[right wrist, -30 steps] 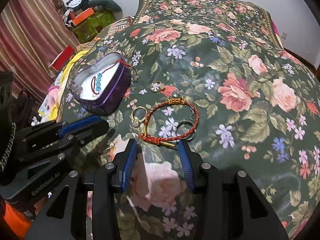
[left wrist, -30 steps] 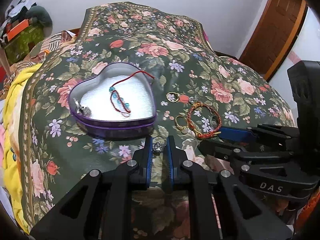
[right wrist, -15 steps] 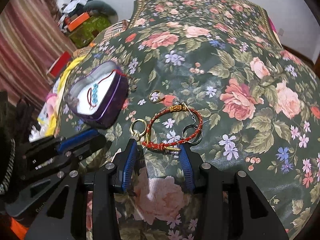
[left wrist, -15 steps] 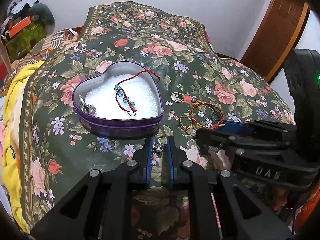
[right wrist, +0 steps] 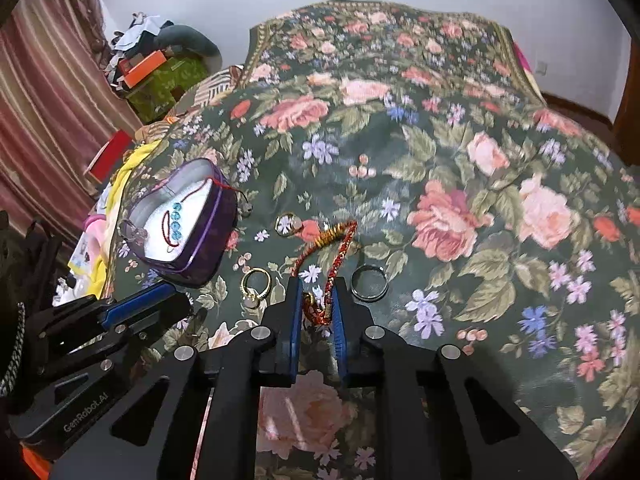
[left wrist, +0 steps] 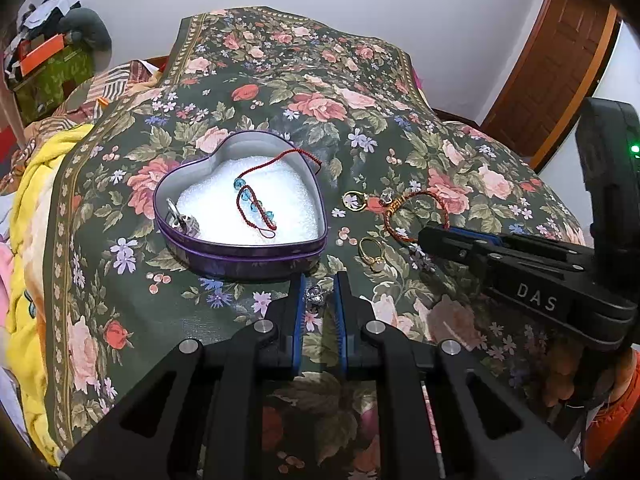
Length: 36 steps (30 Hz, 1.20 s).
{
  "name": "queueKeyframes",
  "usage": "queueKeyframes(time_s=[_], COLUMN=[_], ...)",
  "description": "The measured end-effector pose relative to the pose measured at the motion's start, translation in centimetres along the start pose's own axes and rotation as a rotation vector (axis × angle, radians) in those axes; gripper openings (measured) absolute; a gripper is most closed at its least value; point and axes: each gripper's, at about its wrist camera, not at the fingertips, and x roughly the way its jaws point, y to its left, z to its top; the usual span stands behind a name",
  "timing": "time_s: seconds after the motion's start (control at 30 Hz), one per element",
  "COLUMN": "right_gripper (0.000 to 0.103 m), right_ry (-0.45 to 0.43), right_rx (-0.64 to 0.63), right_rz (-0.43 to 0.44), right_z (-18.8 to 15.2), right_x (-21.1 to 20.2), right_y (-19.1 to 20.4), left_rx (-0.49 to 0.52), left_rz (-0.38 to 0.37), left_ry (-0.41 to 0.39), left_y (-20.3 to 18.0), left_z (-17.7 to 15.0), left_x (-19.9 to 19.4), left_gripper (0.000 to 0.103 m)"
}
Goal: Organize jewelry
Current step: 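Close the right tool on the orange braided bracelet while the left tool holds its piece, then carry the orange bracelet with the right tool over the tin while the left tool brings its piece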
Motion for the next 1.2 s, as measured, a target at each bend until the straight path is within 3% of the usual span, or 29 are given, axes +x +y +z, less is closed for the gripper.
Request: queueKeyframes(time_s=[0.73, 1.0, 1.2], right_gripper=[0.011, 0.011, 0.011], right_ry=[-0.186, -0.168, -0.090], right_rx=[-0.063, -0.113, -0.164], right_rz=[-0.004, 0.029, 0.051], right_z=[2.3, 2.4, 2.2], right_x=[-7.2, -6.7, -4.2], right_y=[0.9, 2.8, 4.6], left_rx=[0.007, -0.007, -0.018], left_rz=[0.041, 0.061, 0.078], left_ry=[-0.129, -0.166, -0.181], left_y=[-0.2, 0.8, 1.7], left_z=[1.6, 2.0, 2.3], left_x=[-5.7, -7.1, -7.4], left_gripper=[0.012, 0.012, 0.012])
